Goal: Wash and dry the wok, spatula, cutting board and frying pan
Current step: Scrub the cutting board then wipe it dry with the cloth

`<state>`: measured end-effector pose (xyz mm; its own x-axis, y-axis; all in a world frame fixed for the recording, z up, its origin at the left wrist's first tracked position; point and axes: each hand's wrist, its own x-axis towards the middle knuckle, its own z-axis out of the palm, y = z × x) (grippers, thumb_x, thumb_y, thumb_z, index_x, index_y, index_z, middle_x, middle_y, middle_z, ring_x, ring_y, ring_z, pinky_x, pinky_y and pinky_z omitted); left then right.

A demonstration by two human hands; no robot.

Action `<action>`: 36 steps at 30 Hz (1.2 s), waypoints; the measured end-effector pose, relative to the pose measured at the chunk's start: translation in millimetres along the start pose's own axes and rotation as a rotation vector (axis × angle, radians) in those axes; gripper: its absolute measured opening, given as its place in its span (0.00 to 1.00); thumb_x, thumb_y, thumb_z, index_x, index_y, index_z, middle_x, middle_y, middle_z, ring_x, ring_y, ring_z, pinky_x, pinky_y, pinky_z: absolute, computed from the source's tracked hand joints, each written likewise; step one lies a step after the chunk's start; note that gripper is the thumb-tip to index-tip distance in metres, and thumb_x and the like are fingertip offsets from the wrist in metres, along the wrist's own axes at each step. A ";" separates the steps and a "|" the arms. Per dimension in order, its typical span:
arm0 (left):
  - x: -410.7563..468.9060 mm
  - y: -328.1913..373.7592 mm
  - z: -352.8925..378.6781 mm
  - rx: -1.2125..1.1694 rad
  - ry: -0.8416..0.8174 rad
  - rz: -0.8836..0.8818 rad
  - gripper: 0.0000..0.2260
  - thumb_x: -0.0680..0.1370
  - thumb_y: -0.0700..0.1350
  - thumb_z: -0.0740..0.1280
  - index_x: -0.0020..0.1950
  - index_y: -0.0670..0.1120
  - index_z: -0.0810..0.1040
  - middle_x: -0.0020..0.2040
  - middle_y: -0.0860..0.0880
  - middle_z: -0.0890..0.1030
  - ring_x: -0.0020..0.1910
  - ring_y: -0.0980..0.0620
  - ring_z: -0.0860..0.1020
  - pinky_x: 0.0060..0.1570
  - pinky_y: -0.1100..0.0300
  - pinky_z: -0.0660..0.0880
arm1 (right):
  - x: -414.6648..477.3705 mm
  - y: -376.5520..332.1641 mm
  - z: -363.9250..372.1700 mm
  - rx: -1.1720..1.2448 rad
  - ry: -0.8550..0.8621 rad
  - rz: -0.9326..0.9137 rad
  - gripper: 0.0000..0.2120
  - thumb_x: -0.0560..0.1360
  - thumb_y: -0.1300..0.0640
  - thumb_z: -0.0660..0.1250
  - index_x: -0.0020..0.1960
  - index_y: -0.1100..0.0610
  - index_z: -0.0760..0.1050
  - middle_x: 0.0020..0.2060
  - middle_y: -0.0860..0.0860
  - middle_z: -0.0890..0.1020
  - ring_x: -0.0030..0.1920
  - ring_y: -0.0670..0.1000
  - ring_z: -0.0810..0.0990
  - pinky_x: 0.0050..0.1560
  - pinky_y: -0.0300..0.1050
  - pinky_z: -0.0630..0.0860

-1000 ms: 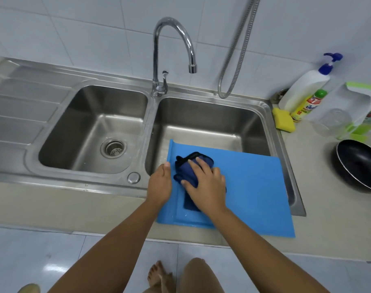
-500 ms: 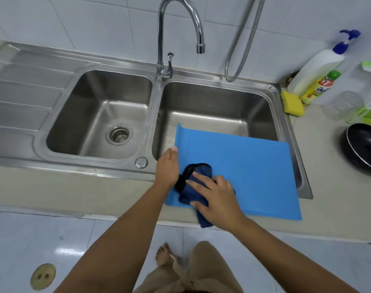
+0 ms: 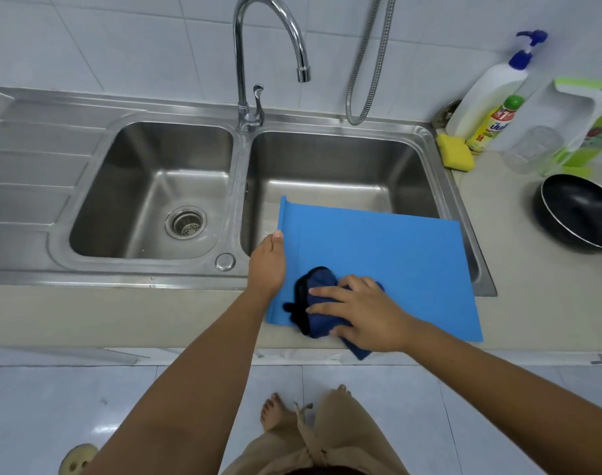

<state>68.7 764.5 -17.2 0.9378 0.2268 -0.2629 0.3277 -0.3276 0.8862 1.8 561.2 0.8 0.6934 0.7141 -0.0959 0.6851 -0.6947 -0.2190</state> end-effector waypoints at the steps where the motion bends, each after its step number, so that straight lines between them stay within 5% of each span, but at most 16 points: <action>1: -0.6 0.6 -0.5 0.015 0.004 0.005 0.20 0.84 0.53 0.50 0.36 0.46 0.66 0.35 0.50 0.71 0.35 0.54 0.69 0.38 0.55 0.65 | -10.0 11.9 -2.8 -0.018 -0.010 0.020 0.25 0.73 0.49 0.66 0.69 0.39 0.69 0.72 0.39 0.68 0.57 0.52 0.70 0.55 0.48 0.65; 8: -3.0 1.8 1.8 0.032 0.019 -0.007 0.21 0.84 0.54 0.49 0.38 0.44 0.67 0.36 0.50 0.70 0.36 0.54 0.69 0.35 0.60 0.65 | -44.3 32.7 7.3 0.011 0.303 0.611 0.24 0.70 0.45 0.70 0.66 0.43 0.75 0.68 0.44 0.75 0.50 0.57 0.75 0.51 0.57 0.75; 13: -2.2 2.4 -1.5 0.067 0.032 0.023 0.21 0.84 0.54 0.49 0.43 0.41 0.70 0.39 0.47 0.73 0.39 0.50 0.71 0.41 0.56 0.63 | 26.7 -59.4 24.7 0.053 0.265 0.316 0.23 0.70 0.47 0.68 0.66 0.44 0.75 0.69 0.45 0.74 0.52 0.57 0.75 0.51 0.54 0.73; 18: -1.6 -0.2 -6.9 0.118 0.029 0.055 0.22 0.85 0.53 0.49 0.42 0.39 0.69 0.37 0.49 0.71 0.35 0.55 0.68 0.33 0.61 0.62 | -17.1 -29.8 17.2 0.057 0.176 0.265 0.23 0.72 0.48 0.67 0.67 0.41 0.72 0.72 0.42 0.69 0.58 0.54 0.72 0.56 0.52 0.68; 21: -3.0 0.0 -5.2 0.115 0.043 0.038 0.20 0.85 0.53 0.49 0.41 0.41 0.67 0.36 0.49 0.69 0.35 0.54 0.67 0.34 0.59 0.62 | -76.6 17.2 12.7 -0.011 0.228 0.506 0.24 0.70 0.47 0.66 0.66 0.40 0.72 0.72 0.41 0.69 0.56 0.57 0.74 0.54 0.54 0.71; 27: -3.8 -2.1 -1.0 0.123 0.084 0.033 0.20 0.85 0.54 0.48 0.39 0.43 0.67 0.35 0.49 0.69 0.35 0.54 0.68 0.37 0.57 0.62 | -101.7 55.6 12.1 0.022 0.407 1.338 0.26 0.76 0.48 0.66 0.72 0.53 0.68 0.74 0.52 0.65 0.61 0.64 0.69 0.59 0.59 0.68; 32: -2.4 -3.9 0.1 0.119 0.101 0.040 0.20 0.84 0.54 0.48 0.43 0.42 0.70 0.38 0.48 0.72 0.40 0.48 0.71 0.42 0.55 0.65 | 0.1 -26.7 24.1 0.018 0.481 0.976 0.29 0.63 0.49 0.77 0.60 0.58 0.75 0.69 0.58 0.72 0.47 0.62 0.78 0.44 0.54 0.76; 36: -4.3 0.0 -2.0 0.139 0.107 0.065 0.20 0.85 0.52 0.48 0.44 0.41 0.70 0.40 0.45 0.74 0.42 0.46 0.72 0.43 0.56 0.64 | 37.3 -55.8 22.7 0.063 0.468 0.646 0.19 0.68 0.46 0.75 0.51 0.54 0.72 0.73 0.57 0.67 0.47 0.57 0.78 0.45 0.51 0.76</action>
<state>64.4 765.4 -15.3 0.9425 0.2946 -0.1579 0.2860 -0.4663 0.8371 -15.6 628.6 -12.6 0.9801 0.0524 0.1914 0.1119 -0.9425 -0.3149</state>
